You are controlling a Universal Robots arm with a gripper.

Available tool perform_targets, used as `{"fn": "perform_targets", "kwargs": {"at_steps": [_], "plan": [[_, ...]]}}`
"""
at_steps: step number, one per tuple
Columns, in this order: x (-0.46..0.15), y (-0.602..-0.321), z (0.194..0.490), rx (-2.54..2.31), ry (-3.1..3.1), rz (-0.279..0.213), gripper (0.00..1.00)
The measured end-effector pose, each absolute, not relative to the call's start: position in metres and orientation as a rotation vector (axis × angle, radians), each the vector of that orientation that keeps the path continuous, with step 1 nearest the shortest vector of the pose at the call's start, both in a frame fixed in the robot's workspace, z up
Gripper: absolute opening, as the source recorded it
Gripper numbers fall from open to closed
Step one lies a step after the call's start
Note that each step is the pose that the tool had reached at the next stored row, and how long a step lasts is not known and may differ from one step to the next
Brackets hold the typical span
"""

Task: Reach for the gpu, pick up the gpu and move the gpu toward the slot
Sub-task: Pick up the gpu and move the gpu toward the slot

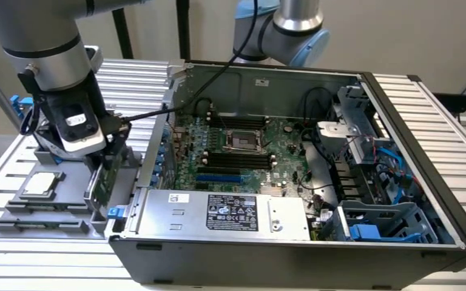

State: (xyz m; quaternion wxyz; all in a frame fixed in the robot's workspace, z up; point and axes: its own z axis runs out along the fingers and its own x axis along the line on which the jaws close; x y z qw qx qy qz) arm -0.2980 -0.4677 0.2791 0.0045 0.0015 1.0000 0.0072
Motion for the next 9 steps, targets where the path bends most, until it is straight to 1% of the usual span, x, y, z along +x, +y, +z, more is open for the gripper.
{"fn": "perform_targets", "kwargs": {"at_steps": [9], "plan": [[-0.298, -0.468, 0.32, 0.005, 3.132, 0.026, 0.26]]}}
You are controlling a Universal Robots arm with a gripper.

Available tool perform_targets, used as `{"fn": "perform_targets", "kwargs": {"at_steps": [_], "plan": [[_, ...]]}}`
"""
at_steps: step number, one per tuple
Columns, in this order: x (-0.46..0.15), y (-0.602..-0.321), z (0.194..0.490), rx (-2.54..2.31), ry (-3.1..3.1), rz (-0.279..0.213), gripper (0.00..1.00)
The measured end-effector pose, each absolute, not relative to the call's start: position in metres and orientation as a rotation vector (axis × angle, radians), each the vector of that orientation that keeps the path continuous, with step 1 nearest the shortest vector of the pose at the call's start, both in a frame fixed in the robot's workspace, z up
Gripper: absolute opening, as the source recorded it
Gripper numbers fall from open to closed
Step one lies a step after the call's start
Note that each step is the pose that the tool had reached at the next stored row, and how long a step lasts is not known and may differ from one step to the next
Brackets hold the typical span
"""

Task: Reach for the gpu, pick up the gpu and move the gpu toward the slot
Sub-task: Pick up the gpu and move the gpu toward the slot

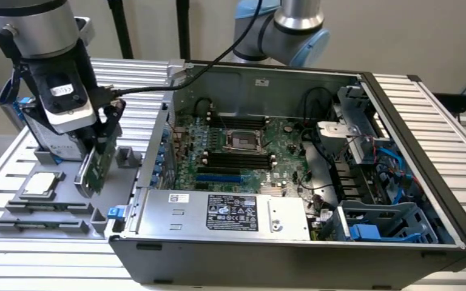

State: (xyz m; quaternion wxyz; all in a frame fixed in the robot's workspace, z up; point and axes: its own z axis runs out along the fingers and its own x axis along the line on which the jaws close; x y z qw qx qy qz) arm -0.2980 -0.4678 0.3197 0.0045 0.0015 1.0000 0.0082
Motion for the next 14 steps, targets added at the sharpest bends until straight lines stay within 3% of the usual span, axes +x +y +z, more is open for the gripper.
{"fn": "perform_targets", "kwargs": {"at_steps": [14], "plan": [[-0.29, -0.472, 0.383, -0.003, 3.132, 0.04, 0.26]]}}
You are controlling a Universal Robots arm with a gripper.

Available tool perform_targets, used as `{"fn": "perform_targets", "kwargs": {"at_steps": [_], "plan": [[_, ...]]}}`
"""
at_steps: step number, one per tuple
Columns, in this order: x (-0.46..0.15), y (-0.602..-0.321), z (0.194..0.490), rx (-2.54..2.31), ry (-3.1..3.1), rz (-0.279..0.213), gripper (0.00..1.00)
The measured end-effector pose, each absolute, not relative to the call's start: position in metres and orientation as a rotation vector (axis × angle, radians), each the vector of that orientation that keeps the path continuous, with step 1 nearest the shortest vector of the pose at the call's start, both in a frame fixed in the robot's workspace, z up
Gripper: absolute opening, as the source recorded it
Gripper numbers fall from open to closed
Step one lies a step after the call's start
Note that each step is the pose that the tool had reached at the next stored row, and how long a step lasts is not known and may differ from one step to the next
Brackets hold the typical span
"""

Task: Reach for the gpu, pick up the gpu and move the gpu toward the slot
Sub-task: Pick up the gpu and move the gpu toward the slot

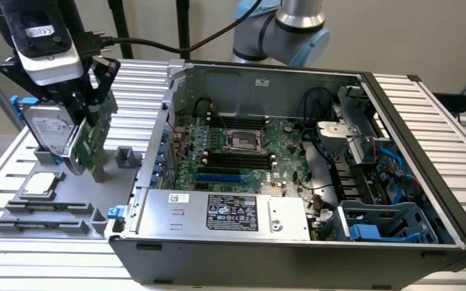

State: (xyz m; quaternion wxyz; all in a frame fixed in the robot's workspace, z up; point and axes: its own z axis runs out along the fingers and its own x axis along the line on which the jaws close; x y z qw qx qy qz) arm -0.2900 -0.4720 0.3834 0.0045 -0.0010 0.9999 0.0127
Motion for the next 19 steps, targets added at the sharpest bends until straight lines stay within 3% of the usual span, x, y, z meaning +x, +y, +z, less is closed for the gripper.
{"fn": "perform_targets", "kwargs": {"at_steps": [19], "plan": [[-0.215, -0.481, 0.439, -0.006, 3.132, 0.103, 0.26]]}}
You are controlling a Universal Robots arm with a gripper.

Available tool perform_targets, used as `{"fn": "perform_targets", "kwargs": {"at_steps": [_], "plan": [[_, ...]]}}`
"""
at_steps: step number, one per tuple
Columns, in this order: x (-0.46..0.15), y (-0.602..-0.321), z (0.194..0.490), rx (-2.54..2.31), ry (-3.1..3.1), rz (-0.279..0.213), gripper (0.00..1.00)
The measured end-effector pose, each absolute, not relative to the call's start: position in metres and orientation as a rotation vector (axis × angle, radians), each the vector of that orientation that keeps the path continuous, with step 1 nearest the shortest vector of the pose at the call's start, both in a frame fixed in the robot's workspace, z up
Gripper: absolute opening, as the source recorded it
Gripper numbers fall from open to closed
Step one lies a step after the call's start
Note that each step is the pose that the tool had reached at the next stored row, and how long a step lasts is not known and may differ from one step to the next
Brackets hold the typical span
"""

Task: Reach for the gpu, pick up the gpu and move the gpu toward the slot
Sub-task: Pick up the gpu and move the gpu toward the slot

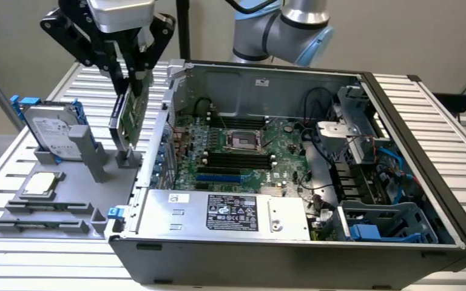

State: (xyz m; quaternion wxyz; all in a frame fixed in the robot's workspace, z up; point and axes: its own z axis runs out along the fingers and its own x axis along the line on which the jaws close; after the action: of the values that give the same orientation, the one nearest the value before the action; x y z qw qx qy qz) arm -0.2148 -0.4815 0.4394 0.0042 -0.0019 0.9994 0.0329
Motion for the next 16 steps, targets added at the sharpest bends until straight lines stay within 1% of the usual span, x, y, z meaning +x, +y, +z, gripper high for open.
{"fn": "perform_targets", "kwargs": {"at_steps": [5, 16], "plan": [[-0.192, -0.483, 0.441, -0.006, 3.135, 0.112, 0.26], [-0.142, -0.486, 0.441, -0.005, 3.157, 0.113, 0.26]]}}
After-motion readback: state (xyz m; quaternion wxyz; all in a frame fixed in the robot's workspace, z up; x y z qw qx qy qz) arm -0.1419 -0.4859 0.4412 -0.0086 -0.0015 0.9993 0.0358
